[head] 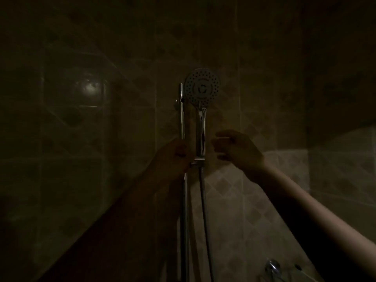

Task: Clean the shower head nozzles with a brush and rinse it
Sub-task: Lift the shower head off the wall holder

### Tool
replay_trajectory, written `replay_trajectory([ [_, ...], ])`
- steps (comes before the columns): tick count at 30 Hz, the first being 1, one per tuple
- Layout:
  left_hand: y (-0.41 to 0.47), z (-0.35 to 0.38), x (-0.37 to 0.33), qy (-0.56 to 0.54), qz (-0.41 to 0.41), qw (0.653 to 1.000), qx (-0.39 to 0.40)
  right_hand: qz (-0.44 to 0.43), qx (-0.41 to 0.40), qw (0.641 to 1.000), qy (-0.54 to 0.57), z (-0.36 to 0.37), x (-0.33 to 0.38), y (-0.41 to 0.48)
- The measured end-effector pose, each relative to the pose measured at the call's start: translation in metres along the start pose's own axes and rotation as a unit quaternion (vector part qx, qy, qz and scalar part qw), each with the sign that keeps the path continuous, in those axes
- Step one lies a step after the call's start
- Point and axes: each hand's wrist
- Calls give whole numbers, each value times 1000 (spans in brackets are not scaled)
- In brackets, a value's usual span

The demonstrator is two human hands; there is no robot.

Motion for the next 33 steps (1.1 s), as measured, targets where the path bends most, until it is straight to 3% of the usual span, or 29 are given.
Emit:
replay_trajectory([
  [11,48,15,-5,-3,-63,992,108,-24,-19,999,-12,27,23,70],
  [21,63,22,9,82,24,994,65,-43,-11,999,24,26,16,85],
  [27,70,26,-2,-1,37,999,34,-65,-52,995,53,14,30,88],
  [33,62,47,-36,-5,73,995,62,-74,-67,995,24,-17,53,63],
])
Point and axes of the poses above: each hand's wrist, its own y-axis towards the middle knuckle, its own z-axis out of the palm, x = y × z, and after that the axes turned 6 degrees about x, right-handed
